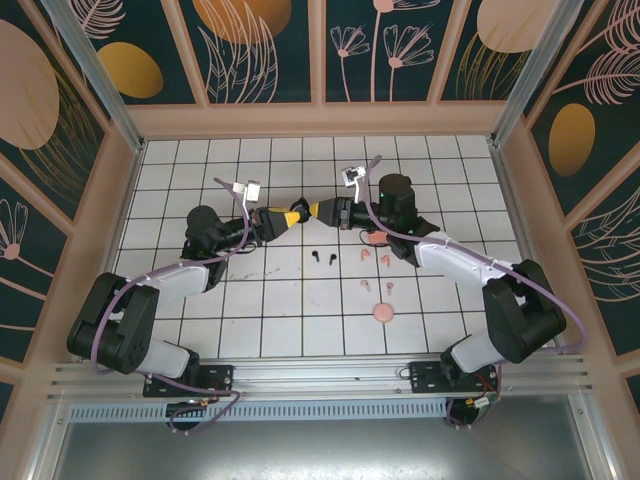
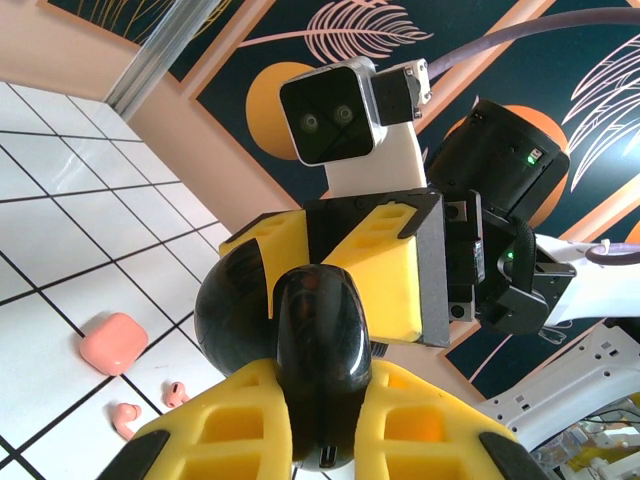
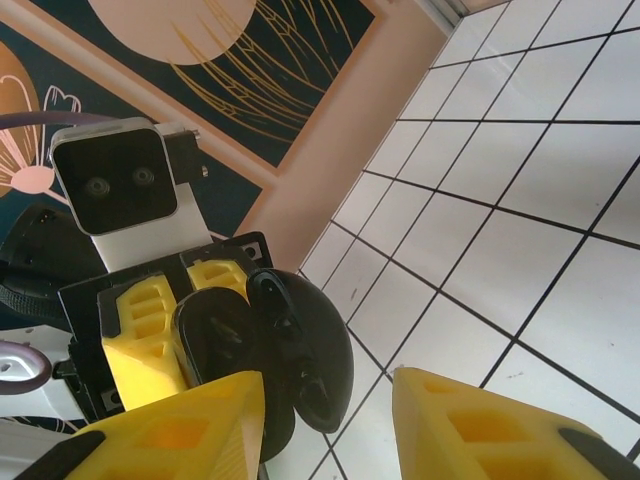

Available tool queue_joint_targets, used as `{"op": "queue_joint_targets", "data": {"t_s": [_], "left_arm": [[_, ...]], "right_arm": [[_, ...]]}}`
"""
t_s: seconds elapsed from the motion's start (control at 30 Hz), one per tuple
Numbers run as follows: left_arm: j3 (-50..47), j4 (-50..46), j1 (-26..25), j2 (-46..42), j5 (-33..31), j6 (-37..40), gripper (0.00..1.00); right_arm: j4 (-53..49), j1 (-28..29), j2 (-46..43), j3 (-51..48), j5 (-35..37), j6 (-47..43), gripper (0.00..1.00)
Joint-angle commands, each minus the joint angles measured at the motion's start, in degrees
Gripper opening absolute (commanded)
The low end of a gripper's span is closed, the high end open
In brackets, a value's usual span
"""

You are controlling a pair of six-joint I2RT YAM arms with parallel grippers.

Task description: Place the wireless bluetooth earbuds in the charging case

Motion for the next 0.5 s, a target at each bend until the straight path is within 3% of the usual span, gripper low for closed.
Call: {"op": "queue_joint_targets", "data": {"t_s": [0.0, 0.47], "left_arm": [[1.08, 2.88, -0.23, 0.19, 0.96, -0.48, 0.00], [1.26, 3.05, -0.34, 0.01, 0.69, -0.62, 0.00]], "right_arm": [[2.53, 0.62, 1.27, 1.99, -1.99, 0.54, 0.38], [3.49, 1.18, 2.95, 2.33, -2.24, 1.17, 0.25]]}}
